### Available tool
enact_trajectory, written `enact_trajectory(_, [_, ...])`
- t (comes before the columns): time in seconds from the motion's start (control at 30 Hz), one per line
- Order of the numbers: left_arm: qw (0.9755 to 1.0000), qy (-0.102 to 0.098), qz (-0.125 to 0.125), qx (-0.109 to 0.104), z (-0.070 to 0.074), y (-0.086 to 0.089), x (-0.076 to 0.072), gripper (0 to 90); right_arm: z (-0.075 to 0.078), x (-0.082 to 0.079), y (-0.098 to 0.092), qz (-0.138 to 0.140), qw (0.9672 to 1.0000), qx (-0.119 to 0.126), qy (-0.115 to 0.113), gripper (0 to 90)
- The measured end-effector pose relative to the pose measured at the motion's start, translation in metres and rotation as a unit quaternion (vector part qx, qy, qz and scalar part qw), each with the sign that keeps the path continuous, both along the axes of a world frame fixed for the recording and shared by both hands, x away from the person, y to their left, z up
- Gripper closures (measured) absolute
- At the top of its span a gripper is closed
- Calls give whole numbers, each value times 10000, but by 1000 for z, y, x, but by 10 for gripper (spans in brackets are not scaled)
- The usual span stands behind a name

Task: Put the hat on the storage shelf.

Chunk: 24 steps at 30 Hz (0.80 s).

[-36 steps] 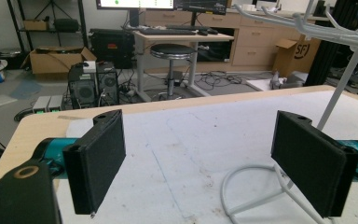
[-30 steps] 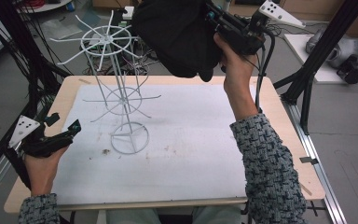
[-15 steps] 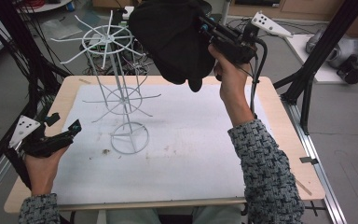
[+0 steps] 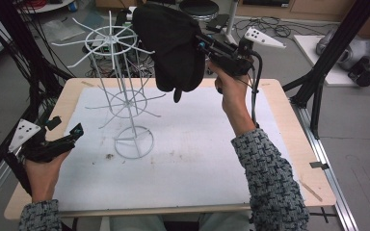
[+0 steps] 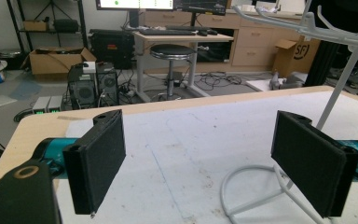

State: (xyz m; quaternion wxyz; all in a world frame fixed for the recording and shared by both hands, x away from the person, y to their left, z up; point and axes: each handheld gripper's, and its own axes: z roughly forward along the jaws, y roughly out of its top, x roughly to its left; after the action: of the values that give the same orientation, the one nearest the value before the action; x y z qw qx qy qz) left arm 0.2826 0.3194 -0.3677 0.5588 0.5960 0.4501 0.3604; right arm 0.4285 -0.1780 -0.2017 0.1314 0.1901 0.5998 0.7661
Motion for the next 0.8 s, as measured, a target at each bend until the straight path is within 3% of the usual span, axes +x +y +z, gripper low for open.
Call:
enact_trajectory(0.3, [10000,8,-10,10,-1,-1,1,178,-12,3,0,-72,9999,-89,62,695])
enact_trajectory(0.8, [10000,-1,-16,-1,0,-1,0,178,-14,3,2,-177,9991,-376,96,606])
